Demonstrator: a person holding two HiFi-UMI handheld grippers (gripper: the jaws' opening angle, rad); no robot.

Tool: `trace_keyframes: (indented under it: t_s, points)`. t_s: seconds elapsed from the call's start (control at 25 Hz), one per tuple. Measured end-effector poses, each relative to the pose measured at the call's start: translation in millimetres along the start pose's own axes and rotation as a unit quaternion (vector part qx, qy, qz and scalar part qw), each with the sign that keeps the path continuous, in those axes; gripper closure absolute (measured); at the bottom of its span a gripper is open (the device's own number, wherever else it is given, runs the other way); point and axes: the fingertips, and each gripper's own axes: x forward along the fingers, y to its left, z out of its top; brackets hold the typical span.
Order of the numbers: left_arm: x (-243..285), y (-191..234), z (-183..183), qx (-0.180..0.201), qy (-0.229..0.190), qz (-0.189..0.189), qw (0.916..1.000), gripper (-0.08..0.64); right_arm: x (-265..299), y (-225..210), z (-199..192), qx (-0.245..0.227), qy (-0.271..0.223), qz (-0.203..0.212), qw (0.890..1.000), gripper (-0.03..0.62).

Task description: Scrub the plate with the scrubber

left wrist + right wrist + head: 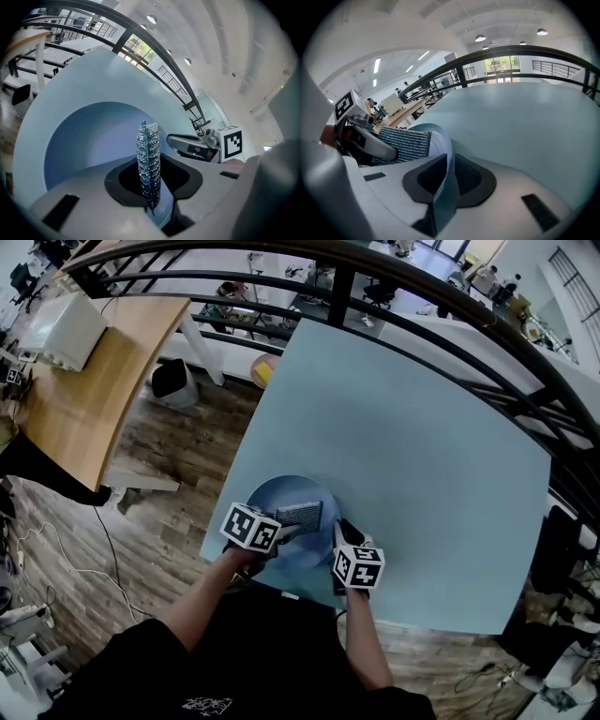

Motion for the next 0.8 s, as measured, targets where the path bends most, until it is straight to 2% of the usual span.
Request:
trace_keyframes:
  t_s: [0.4, 0.8]
  points:
    - [3, -2, 1, 0.001, 0.004, 0.0, 1.0, 0.463, -5, -2, 4, -0.002, -0.008, -0.001, 1.0, 0.548]
    - [11, -5, -1, 0.0, 0.007, -0.001, 1.0, 0.464, 1, -1, -2, -0.001, 0.005, 0.005, 1.0, 0.551]
